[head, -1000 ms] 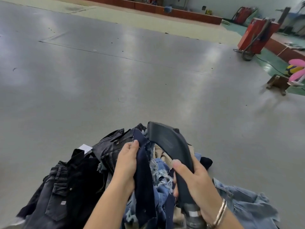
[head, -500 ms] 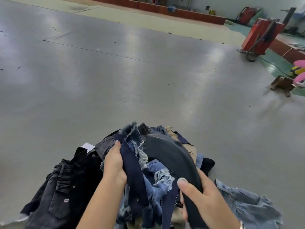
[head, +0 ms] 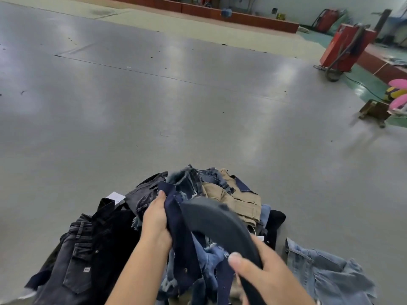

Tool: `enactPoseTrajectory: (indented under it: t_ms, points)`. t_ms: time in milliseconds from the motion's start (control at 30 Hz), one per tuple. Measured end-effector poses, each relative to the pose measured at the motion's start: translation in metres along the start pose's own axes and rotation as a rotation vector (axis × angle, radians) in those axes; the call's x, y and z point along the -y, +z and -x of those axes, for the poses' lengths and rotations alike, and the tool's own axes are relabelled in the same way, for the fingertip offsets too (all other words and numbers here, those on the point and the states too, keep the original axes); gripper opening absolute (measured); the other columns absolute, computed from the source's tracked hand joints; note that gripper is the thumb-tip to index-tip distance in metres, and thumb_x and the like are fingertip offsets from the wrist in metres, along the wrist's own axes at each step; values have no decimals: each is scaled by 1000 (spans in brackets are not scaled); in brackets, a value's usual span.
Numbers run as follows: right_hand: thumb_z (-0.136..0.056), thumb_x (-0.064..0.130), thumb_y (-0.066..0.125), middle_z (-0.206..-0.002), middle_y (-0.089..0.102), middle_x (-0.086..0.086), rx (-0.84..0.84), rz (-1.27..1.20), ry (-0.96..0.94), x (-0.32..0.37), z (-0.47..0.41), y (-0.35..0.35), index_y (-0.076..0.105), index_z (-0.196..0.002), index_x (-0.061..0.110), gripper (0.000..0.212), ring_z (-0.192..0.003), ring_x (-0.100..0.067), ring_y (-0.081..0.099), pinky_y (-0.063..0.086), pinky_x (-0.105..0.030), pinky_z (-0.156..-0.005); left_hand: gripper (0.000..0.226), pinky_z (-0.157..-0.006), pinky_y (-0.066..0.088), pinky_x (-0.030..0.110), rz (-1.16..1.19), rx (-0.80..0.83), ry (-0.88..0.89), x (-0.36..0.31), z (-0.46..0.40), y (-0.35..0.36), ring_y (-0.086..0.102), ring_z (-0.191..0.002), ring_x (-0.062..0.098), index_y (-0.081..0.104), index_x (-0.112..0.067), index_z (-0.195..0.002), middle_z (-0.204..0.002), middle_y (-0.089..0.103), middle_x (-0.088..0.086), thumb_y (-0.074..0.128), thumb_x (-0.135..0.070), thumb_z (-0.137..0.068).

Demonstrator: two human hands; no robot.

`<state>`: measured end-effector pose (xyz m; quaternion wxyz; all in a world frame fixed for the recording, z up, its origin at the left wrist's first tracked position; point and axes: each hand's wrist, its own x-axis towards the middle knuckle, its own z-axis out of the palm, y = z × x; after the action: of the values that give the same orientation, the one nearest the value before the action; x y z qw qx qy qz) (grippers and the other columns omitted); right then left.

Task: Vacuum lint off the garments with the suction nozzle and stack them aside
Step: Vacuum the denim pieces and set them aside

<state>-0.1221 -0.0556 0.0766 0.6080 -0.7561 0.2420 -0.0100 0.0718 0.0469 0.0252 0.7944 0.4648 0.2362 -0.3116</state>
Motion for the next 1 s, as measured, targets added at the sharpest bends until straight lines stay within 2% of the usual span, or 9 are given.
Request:
enactPoseTrajectory:
  t_ms: [67, 133, 300, 433, 633, 733, 800, 900, 1000]
  points:
    - [-71, 56, 65, -98, 67, 28, 60, 49, 7, -2, 0, 10, 48, -102, 70, 38, -87, 9, 64, 48, -8, -67, 33, -55, 50, 30, -2, -1, -43, 3, 2, 3, 68, -57, 25, 68, -11, -98, -65, 72, 9, 55, -42, -94]
    - [-75, 54, 67, -81, 70, 13, 39, -21, -9, 6, -7, 13, 55, -98, 59, 26, -66, -5, 67, 51, -14, -58, 36, -55, 51, 29, -46, 56, -79, 14, 8, 8, 70, -58, 24, 68, -8, -101, -71, 73, 11, 53, -41, -95]
    - [-62, 45, 70, -63, 65, -5, -302, -432, -90, 17, -27, -9, 57, -100, 16, 49, -42, -23, 56, 52, -32, -44, 28, -60, 52, 33, -232, 60, 142, 25, 16, 12, 65, -66, 23, 62, -12, -105, -82, 71, 9, 53, -37, -96]
    - [-73, 40, 66, -91, 75, -5, -301, -511, -89, 12, -33, -1, 62, -105, 22, 38, -46, -22, 60, 55, -36, -50, 18, -57, 54, 30, -407, 192, 304, 37, 36, 21, 70, -70, 17, 55, -18, -104, -87, 73, 3, 64, -27, -91]
    - [-62, 46, 73, -83, 74, 0, -236, -482, -69, 6, -42, 16, 67, -101, 39, 40, -64, -19, 70, 56, -27, -57, 18, -38, 35, 24, -333, 460, 184, 58, 52, 28, 47, -48, 14, 57, -16, -94, -73, 61, 7, 49, -32, -97]
    - [-61, 45, 74, -64, 67, -8, -279, -566, -56, 7, -45, 9, 69, -90, 33, 32, -45, -23, 59, 55, -35, -50, 24, -50, 45, 30, -220, 497, 103, 54, 47, 24, 56, -61, 20, 62, -16, -100, -86, 66, 12, 45, -34, -98]
    - [-67, 41, 74, -60, 64, -5, -362, -608, -12, 6, -47, 2, 66, -92, 22, 33, -44, -22, 58, 55, -36, -50, 15, -63, 51, 34, -314, 480, 179, 56, 45, 22, 58, -71, 21, 53, -14, -111, -90, 64, 12, 52, -16, -97]
    - [-81, 33, 69, -57, 60, -1, -411, -661, 47, 5, -46, -5, 60, -97, 13, 26, -46, -24, 60, 52, -32, -45, 35, -64, 52, 25, -481, 479, 296, 54, 43, 25, 59, -68, 9, 51, -27, -112, -93, 60, 1, 59, -2, -89]
    - [-80, 36, 68, -56, 60, -2, -398, -649, 76, 6, -45, -11, 60, -95, 15, 27, -46, -22, 60, 49, -29, -43, 60, -77, 48, 20, -799, 499, 523, 39, 38, 23, 54, -84, -2, 39, -43, -131, -111, 46, -8, 68, -28, -81]
